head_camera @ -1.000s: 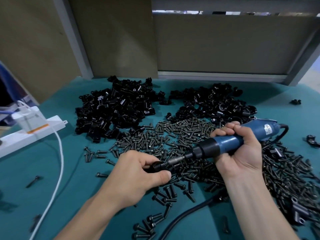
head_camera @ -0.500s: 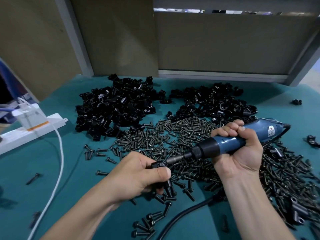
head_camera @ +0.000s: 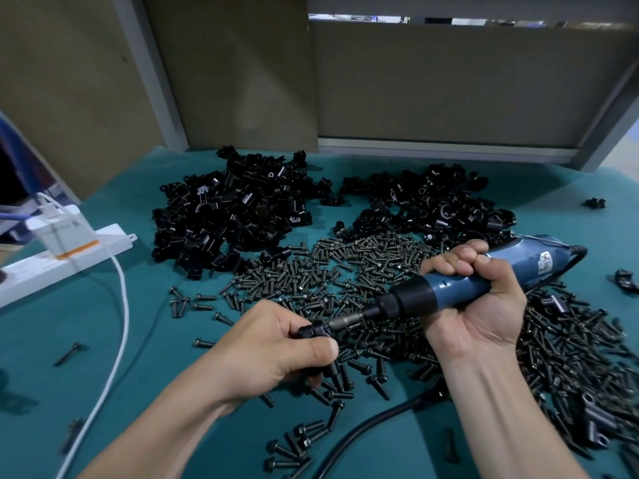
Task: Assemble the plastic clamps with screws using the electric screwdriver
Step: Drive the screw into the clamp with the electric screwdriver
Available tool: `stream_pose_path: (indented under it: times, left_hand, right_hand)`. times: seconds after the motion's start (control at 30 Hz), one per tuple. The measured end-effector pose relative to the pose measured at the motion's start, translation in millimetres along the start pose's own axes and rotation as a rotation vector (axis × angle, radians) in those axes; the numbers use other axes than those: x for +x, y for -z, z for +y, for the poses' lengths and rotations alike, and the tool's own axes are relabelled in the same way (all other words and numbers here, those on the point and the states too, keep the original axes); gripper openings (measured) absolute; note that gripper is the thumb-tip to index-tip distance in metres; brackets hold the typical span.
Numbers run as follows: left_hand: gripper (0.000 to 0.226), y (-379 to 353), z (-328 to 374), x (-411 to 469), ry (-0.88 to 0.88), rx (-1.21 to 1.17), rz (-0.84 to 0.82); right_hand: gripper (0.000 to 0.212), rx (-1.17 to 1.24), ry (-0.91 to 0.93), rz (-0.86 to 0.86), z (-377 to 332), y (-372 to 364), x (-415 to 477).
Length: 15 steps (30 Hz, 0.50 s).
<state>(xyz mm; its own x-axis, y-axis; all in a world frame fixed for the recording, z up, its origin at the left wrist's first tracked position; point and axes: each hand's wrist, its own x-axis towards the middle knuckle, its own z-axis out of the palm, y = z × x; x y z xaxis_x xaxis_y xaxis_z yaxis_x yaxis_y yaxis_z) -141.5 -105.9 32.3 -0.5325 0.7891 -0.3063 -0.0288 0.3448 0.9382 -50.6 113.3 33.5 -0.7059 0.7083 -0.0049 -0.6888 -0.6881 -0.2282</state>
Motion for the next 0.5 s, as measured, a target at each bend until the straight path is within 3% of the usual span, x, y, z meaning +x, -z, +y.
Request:
stream_pose_path:
  times: [0.07, 0.17, 0.27, 0.5]
  left_hand:
    - [0.043, 1.3, 0.1, -1.3, -0.028, 0.072, 0.045]
    - [0.028, 3.1, -1.0, -0.1, -0.071, 0.226, 0.102]
    - [0.029, 1.1, -1.9, -0.2, -0.115, 0.327, 0.165]
    - [0.019, 1.7, -7.2, -3.8, -0.206, 0.430, 0.242]
  right_hand:
    - [0.019, -0.003, 0.001, 0.011, 0.8, -0.2, -0.4]
    - [0.019, -0.001, -0.006, 0.030, 1.1, 0.6, 0.3]
    - [0.021, 0.003, -0.011, 0.034, 0.6, 1.4, 0.6]
    - [0.019, 0.008, -0.020, 0.042, 0.0, 2.7, -0.4]
